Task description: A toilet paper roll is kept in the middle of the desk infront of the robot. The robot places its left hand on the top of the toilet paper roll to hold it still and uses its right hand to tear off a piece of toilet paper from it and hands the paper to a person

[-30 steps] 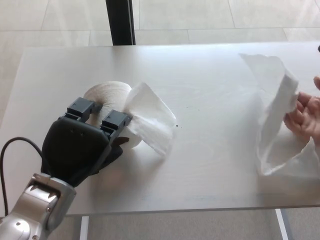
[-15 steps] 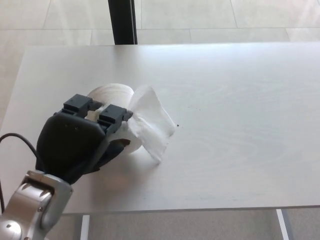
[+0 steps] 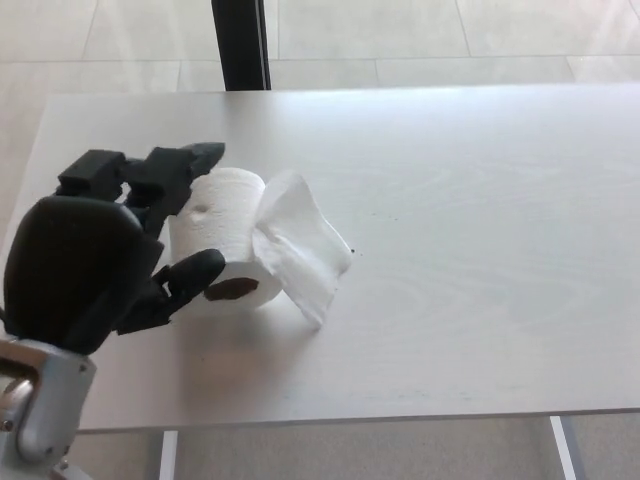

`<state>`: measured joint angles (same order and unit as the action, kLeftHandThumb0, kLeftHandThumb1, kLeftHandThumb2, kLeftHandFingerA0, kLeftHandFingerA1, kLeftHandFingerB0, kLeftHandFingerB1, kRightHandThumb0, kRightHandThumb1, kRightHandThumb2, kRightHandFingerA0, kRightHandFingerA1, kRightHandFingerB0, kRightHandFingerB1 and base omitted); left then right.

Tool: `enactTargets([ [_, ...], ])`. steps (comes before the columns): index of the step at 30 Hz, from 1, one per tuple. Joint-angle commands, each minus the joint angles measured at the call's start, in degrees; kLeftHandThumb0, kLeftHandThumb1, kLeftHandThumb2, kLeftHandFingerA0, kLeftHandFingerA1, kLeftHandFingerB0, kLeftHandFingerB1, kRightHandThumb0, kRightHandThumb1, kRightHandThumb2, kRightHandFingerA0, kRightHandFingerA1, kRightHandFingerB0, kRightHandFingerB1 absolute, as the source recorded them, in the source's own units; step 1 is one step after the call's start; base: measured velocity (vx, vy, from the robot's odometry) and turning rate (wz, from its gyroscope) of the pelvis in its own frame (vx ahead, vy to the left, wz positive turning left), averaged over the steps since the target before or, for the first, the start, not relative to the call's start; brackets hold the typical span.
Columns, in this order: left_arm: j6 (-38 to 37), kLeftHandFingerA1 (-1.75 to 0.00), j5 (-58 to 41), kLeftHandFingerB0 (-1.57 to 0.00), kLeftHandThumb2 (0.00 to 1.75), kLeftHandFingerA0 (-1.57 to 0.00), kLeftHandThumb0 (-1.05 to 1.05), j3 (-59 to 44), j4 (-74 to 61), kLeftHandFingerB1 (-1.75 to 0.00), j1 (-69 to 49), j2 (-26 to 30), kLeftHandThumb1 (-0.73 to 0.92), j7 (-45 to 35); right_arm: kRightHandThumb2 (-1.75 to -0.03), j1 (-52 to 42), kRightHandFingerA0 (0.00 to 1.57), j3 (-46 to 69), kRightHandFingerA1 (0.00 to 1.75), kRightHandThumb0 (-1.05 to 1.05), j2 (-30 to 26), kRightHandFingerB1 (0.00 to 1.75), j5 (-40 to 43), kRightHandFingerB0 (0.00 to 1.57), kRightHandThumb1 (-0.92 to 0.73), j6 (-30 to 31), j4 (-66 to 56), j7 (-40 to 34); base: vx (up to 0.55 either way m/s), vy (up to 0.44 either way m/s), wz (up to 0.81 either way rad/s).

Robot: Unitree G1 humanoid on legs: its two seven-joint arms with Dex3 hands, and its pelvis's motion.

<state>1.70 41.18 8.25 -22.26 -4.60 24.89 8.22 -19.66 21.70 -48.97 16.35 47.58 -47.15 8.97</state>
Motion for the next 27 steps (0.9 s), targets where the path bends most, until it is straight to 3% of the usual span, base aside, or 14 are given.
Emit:
enactTargets([
  [1, -1.4, -0.47, -78.0, -0.18, 0.66, -0.33, -0.74, -50.2, -12.9, -0.33, -28.4, -14.2, 0.84, -6.4, -0.75, -25.9, 0.00, 29.0, 0.00, -0.63, 21.8, 0.31, 0.3, 0.10, -0.56, -29.0, 10.7, 11.1, 0.00, 0.000, 0.00],
  [4, -1.8, -0.50, -78.2, -0.19, 0.66, -0.35, -0.73, -53.6, -8.4, -0.35, -29.7, -15.6, 0.86, -7.3, -0.74, -28.0, 0.00, 29.1, 0.01, -0.67, 21.0, 0.33, -2.8, 0.12, -0.54, -27.7, 11.3, 8.7, 0.00, 0.000, 0.00],
  [5, -1.2, -0.64, -77.5, -0.09, 1.06, -0.27, -0.71, -57.9, -1.0, -0.50, -30.4, -16.5, 0.74, -9.2, -0.59, -28.5, 0.00, 29.9, 0.14, -0.65, 20.5, 0.29, -3.6, 0.16, -0.62, -25.9, 12.9, 7.5, 0.00, 0.000, 0.00],
  [6, 1.7, -0.64, -74.5, -0.03, 1.04, -0.22, -0.65, -65.3, 15.2, -0.44, -29.3, -15.6, 0.72, -13.2, -0.81, -26.5, 0.00, 31.4, 0.30, -0.63, 20.8, 0.43, -3.0, 0.12, -0.45, -25.9, 19.3, 4.7, 0.00, 0.000, 0.00],
  [27, 3.7, -0.64, -75.2, -0.03, 1.04, -0.22, -0.65, -67.8, 15.8, -0.44, -28.3, -15.9, 0.72, -15.8, -0.81, -26.9, 0.00, 31.4, 0.30, -0.63, 20.3, 0.43, -1.9, 0.12, -0.45, -30.3, 23.8, 3.1, 0.00, 0.000, 0.00],
])
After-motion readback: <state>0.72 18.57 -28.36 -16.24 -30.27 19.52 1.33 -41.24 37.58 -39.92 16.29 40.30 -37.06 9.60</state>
